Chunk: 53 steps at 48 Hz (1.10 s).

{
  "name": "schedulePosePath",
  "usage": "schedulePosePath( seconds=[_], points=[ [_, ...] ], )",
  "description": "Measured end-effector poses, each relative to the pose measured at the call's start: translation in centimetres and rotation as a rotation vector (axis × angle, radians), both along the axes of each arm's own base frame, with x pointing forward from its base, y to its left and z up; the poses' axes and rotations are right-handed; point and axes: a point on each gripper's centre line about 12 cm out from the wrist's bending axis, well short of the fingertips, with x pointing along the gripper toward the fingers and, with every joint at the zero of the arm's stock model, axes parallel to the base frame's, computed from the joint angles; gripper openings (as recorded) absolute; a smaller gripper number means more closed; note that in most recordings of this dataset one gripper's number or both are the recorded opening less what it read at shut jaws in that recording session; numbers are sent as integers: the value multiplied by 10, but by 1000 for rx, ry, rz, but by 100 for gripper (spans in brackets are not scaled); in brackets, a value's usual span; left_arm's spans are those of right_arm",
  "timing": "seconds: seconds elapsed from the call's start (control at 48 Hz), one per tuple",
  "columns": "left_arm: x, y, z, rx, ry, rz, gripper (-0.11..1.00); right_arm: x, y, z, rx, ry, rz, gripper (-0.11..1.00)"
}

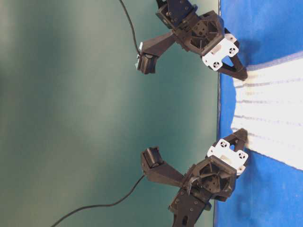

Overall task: Fold the blue towel.
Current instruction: 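Grasp the strip's top corners with left and right grippers, then fold the top half down over the bottom half with both grippers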

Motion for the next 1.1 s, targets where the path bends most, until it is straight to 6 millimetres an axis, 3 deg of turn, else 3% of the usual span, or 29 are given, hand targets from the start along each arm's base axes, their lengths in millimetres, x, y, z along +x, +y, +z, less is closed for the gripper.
schedulePosePath(
  seconds=[0.334, 0.75, 0.896, 1.105],
  points=[
    [-3, 4, 0, 0, 4, 9, 3, 2, -2, 2, -4, -5, -1, 7],
    [-10, 27, 4, 9, -9, 63, 3, 4, -26, 15, -33, -43, -46, 7],
    [-11, 26, 8, 12, -15, 63, 3, 4, -26, 16, -35, -44, -46, 7],
    [-14, 6, 34, 32, -52, 25, 3, 0, -11, 30, -42, -63, -24, 7]
  ],
)
